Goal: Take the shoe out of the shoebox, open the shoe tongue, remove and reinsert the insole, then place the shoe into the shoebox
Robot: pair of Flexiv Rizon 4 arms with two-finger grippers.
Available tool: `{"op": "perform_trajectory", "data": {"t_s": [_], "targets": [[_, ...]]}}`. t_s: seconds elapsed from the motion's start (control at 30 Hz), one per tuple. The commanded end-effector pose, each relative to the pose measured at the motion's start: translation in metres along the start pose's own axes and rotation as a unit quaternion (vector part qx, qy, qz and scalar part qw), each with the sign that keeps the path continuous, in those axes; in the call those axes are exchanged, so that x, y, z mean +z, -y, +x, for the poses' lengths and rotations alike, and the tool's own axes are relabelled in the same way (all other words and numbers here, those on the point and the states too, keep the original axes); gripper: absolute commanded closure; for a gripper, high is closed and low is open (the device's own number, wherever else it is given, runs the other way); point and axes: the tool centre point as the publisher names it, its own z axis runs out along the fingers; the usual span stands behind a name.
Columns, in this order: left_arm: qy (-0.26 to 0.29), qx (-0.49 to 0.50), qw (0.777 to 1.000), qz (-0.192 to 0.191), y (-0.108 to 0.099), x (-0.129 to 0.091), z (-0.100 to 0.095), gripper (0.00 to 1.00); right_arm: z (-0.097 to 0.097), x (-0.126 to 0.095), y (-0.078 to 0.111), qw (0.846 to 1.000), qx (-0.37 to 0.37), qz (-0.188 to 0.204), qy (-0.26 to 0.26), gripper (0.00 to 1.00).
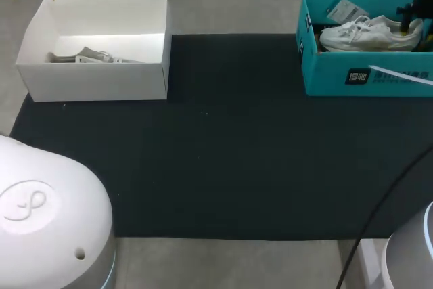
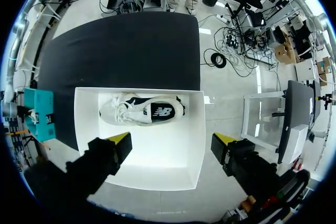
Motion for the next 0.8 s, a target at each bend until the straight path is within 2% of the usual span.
{"op": "perform_trajectory", "data": {"t_s": [0.03,0.1,0.17,0.23,0.27,0.43,0.57,0.8], "targets": [[-0.001,0.0,1.0,0.0,0.0,0.0,0.001,0.0,0.001,0.01,-0.013,0.995,-0.004,0.1,0.0,0.68],[-0.001,0.0,1.0,0.0,0.0,0.0,0.001,0.0,0.002,0.011,-0.012,0.995,-0.006,0.104,0.002,0.69],[-0.001,0.0,1.0,0.0,0.0,0.0,0.001,0.0,0.002,0.012,-0.01,0.994,-0.005,0.109,0.002,0.74],[-0.001,0.0,1.0,0.0,0.0,0.0,0.001,0.0,0.0,0.015,-0.008,0.993,-0.003,0.115,0.006,0.95],[-0.001,0.0,1.0,0.0,0.0,0.0,0.001,0.0,-0.002,0.016,-0.008,0.993,-0.001,0.117,0.009,1.0],[-0.001,0.0,1.0,0.0,0.0,0.0,0.001,0.0,-0.01,0.011,-0.004,0.993,0.015,0.12,0.018,1.0],[-0.001,0.0,1.0,0.0,0.0,0.0,0.001,0.0,-0.016,-0.005,-0.003,0.994,0.032,0.107,0.01,1.0],[-0.001,0.0,1.0,0.0,0.0,0.0,0.001,0.0,-0.017,-0.061,0.002,0.997,0.037,0.069,-0.022,1.0]]}}
